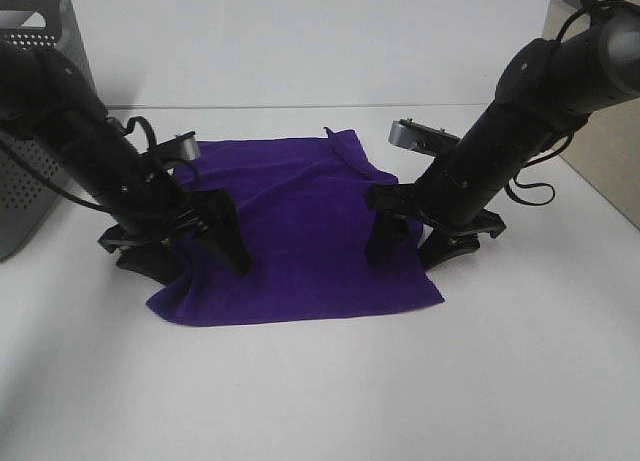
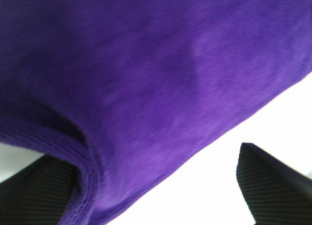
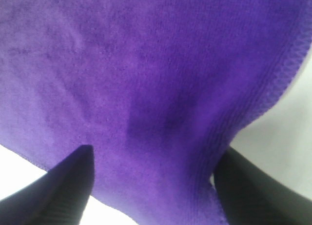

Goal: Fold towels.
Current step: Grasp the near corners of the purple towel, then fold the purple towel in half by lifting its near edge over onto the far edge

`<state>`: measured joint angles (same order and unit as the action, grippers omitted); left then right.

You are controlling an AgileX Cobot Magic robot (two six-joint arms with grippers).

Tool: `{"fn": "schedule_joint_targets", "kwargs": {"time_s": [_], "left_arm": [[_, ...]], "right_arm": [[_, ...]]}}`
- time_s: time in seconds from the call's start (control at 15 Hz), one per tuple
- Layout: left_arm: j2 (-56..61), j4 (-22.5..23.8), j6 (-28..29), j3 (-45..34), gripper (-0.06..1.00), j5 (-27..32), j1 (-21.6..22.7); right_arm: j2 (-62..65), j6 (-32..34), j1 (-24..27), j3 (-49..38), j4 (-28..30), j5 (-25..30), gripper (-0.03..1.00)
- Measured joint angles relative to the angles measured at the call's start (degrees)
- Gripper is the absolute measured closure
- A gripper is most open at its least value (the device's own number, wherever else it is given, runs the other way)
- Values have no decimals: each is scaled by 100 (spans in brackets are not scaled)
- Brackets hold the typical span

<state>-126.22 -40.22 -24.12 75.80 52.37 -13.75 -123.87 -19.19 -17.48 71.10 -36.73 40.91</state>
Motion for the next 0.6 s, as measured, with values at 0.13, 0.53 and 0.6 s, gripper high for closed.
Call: {"fn": "schedule_joint_targets", "kwargs": {"time_s": [0.13,0.53,0.6], "left_arm": [[-344,-63,264,458,24,332,-206],[-636,178,435,888,93,556,-332],[-636,298,435,905,93,625,-332]], "right_arm": [[-143,23,0,126,11,120,44],[-223,0,0,126,6,235,94],[-212,0,0,126,6,246,94]]}}
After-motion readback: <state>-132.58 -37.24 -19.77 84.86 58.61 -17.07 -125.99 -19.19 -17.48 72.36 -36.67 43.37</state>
